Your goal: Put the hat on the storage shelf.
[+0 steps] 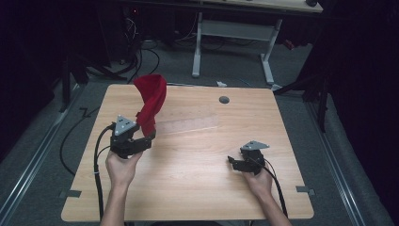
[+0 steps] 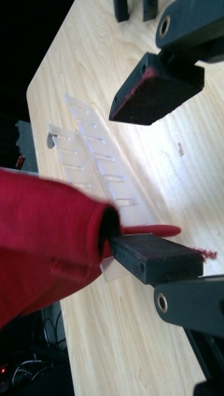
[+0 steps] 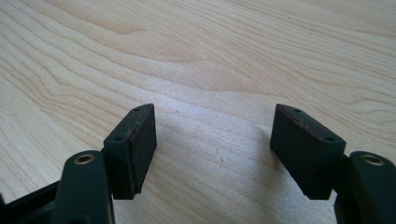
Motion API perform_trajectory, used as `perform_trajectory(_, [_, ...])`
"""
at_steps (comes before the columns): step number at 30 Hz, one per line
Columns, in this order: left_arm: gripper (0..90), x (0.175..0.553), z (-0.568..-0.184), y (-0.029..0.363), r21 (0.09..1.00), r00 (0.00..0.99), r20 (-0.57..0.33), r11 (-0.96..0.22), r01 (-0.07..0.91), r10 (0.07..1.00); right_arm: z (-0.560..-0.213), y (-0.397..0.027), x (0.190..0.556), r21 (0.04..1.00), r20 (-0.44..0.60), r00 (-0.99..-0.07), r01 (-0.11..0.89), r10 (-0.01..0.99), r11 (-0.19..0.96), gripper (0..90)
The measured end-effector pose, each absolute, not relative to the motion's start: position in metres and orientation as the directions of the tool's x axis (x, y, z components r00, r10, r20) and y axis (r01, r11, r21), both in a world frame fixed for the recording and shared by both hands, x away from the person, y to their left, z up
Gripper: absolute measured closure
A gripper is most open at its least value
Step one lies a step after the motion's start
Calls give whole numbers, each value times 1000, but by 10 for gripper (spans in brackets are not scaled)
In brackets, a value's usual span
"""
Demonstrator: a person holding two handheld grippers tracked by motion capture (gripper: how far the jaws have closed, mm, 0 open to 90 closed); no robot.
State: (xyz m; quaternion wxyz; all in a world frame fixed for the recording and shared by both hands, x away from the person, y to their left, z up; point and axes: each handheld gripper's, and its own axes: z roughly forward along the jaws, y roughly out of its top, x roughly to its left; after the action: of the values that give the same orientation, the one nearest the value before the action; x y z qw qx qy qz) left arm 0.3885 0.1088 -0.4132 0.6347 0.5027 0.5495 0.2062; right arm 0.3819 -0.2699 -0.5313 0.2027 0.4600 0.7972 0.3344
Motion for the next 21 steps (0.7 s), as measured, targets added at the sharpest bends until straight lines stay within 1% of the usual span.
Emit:
perform_trajectory(4, [340,381,-415,106,856,322,-504,416,306,801,-531,-269,382,721,-18,-499,594,867,357,316])
perform_trajectory(11, [340,370,-423,93,867,349,-484,385,318,802,-531,-269,382,719,-17,-502,594,864,360,317])
perform_trajectory(21, [340,354,-438,82,857,378,-498,377,351,780,-531,-269,382,721,-17,-507,591,862,362,316])
